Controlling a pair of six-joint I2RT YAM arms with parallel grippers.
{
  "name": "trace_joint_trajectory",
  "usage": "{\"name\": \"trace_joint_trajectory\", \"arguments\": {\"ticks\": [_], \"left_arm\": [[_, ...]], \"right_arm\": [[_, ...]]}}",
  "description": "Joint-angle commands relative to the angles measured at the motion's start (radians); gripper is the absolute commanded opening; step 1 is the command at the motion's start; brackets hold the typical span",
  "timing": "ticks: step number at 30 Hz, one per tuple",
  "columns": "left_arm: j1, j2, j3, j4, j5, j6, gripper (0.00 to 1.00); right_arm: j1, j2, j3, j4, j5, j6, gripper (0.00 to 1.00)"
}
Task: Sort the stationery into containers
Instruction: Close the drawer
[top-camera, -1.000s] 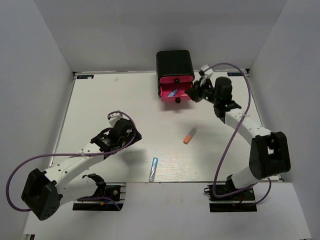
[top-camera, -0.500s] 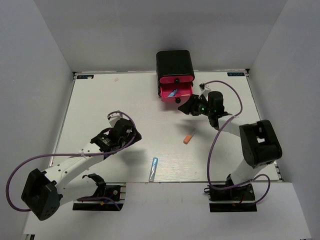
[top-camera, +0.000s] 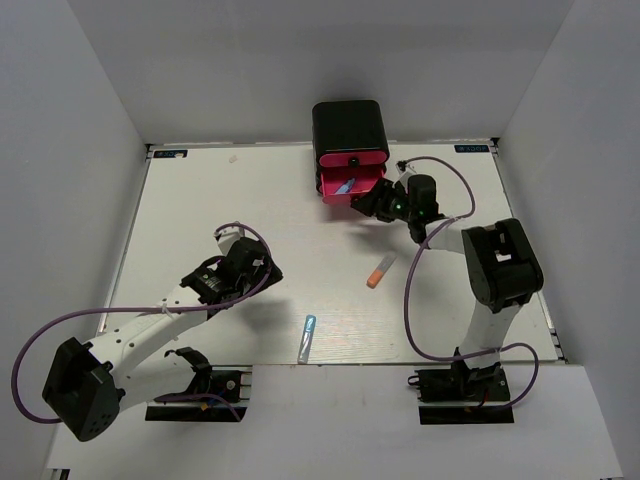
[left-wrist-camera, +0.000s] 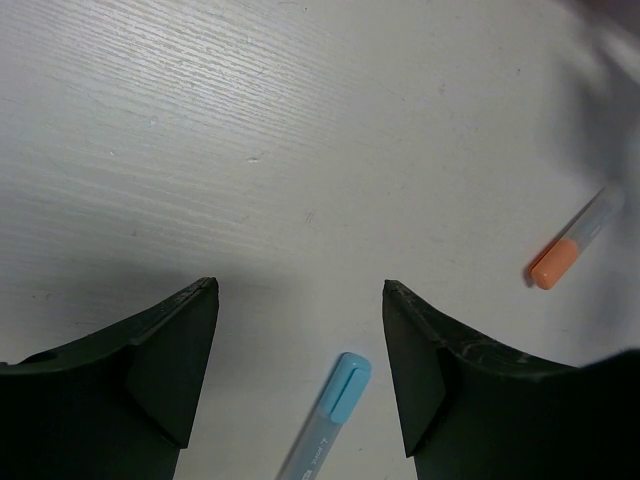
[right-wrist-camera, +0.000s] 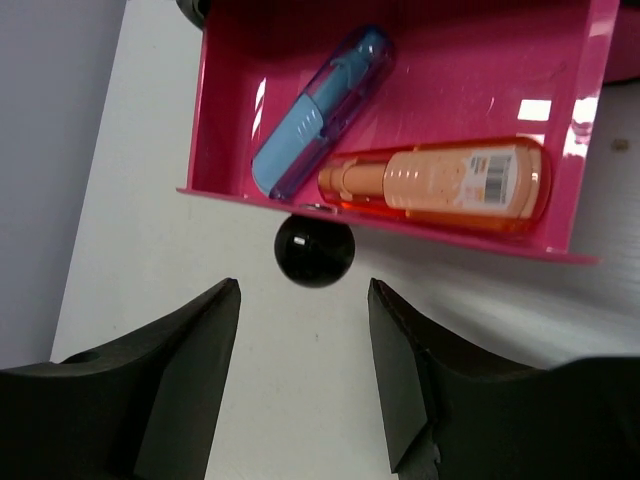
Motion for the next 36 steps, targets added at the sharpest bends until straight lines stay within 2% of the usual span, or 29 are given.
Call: {"name": "trace_joint_trajectory", "arguments": {"ticks": [1,12,19,25,26,28,32,36], "left_arm": [[-0.005,-0.021,0.016,-0.011,-0.001,-0.001,0.76],[-0.005,-0.001,0.026,-0.011,-0.001,-0.001,0.76],[-0.005,0.019,0.035,-0.011,-0.001,-0.001,0.76],[-0.005,0.019,0.035,-0.011,-0.001,-0.001,0.76],[-0.005,0.019,0.035,-0.011,-0.001,-0.001,0.76],[-0.005,0.019,0.035,-0.011,-0.001,-0.001,0.76],[-0.005,0.019,0.035,-0.011,-0.001,-0.001,0.76],[-0.005,0.028,0.035,-0.011,-0.001,-0.001,0.76]], "right_arm": [[0.004,0.021,0.054,0.069,0.037,0.025,0.60],[0.004,0.070,0.084,0.091,0.040,0.005,0.50],[0.006,0.091,0.104,0.106,0.038,0.002,0.49],[0.006,0.094,0.109,0.116,0.031,0.007,0.35],[0.004,0.094,0.107,0.128,0.028,0.005,0.29],[0.003,0.091,0.109,0.132,0.028,0.004,0.25],[-0.001,0.084,0.130,0.142,0.031,-0.011,0.21],[-0.001,0.103,0.190,0.136,0.029,-0.016,0.21]]}}
